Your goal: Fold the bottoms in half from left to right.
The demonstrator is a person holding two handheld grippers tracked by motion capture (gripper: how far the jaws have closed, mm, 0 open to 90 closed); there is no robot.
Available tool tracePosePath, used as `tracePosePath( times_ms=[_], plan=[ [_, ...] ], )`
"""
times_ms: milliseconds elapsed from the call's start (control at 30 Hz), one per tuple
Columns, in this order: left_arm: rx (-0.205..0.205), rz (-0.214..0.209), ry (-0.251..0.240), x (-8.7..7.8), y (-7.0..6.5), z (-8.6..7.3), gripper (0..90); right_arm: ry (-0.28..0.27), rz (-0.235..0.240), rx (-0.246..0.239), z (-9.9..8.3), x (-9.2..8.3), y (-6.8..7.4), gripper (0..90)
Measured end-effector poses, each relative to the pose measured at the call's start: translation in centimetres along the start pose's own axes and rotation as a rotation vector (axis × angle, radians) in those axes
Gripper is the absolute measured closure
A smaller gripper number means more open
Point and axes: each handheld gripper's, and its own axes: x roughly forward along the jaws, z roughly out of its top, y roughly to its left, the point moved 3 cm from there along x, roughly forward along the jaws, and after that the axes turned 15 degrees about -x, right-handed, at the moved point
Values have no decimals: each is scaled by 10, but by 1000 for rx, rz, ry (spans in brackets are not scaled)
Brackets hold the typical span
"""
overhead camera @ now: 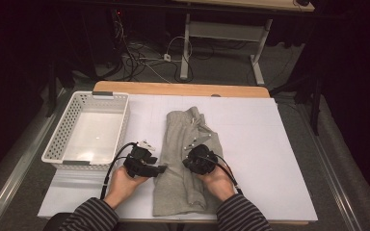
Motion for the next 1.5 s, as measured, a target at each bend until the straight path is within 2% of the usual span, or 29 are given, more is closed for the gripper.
tracePosePath(
  times_ms=[233,333,467,533,633,733,833,933,1033,1100,1200,1300,1367,1400,1500],
  plan=[
    [12,8,-1,0,-1,-1,436,-69,-33,4,-9,-27,-7,892],
    [14,12,-5,1,-1,-1,436,-89,-54,35,-20,-42,-15,892],
    [21,14,-7,1,-2,-2,435,-113,-100,90,-45,-59,-31,893],
    [22,16,-7,1,-2,-2,433,-105,-108,122,-56,-63,-37,895],
    [22,17,-10,1,-2,-3,433,-83,-121,145,-74,-64,-44,895],
    [24,20,-12,1,-2,-3,433,-64,-117,176,-87,-57,-46,895],
    [25,20,-13,1,-3,-3,432,-68,-106,200,-93,-52,-47,869],
    [23,19,-12,1,-2,-3,433,-103,-131,184,-86,-61,-44,799],
    [26,19,-12,1,-3,-3,433,-129,-142,156,-78,-70,-36,791],
    [29,19,-11,1,-4,-3,433,-127,-135,127,-73,-71,-30,797],
    [33,19,-8,1,-5,-4,433,-89,-120,89,-71,-65,-22,804],
    [39,15,-1,0,-6,-5,433,-25,-115,71,-81,-58,-18,799],
    [45,15,2,0,-6,-5,432,0,-115,77,-93,-58,-18,795],
    [46,16,2,0,-7,-5,430,5,-109,93,-101,-59,-18,791],
    [38,15,-2,1,-6,-4,429,-8,-114,120,-108,-62,-18,779]
  ],
)
